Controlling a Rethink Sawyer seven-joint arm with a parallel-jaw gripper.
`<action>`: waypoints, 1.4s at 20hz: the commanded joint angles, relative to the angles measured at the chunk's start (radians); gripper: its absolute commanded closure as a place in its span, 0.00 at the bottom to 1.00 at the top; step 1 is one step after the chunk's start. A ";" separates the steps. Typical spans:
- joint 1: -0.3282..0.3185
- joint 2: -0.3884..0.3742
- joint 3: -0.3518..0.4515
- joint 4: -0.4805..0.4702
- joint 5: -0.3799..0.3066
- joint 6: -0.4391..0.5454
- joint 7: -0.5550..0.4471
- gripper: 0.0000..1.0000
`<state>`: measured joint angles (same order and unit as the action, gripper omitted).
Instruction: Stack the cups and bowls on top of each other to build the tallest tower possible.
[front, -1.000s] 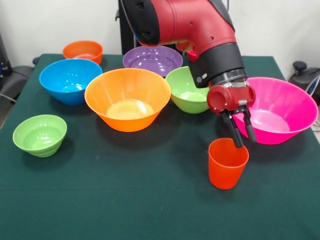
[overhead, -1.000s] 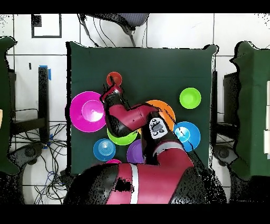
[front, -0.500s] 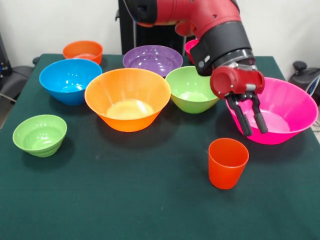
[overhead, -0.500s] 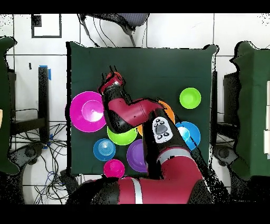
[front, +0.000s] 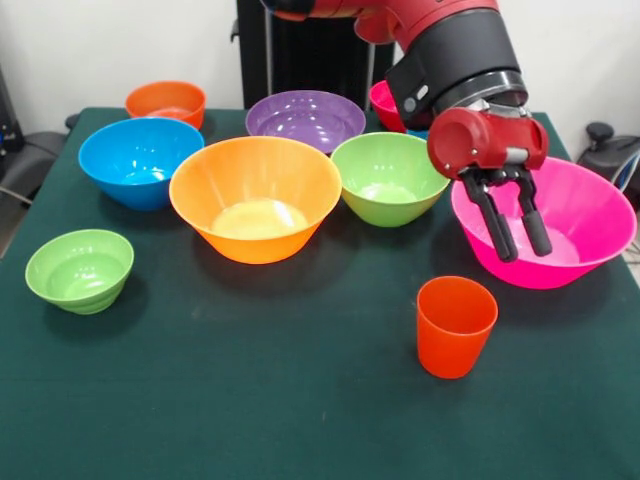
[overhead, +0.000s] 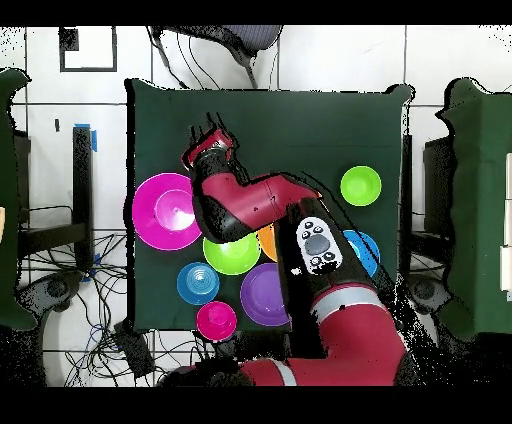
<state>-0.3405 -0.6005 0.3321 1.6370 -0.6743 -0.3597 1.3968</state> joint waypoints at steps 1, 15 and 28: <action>-0.040 0.020 0.141 0.037 -0.048 0.245 0.100 0.00; -0.191 0.033 0.319 0.020 -0.025 0.437 -0.008 0.00; -0.322 -0.016 0.505 -0.063 0.080 0.753 -0.149 0.00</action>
<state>-0.6553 -0.6073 0.7343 1.6335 -0.6275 0.1468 1.3968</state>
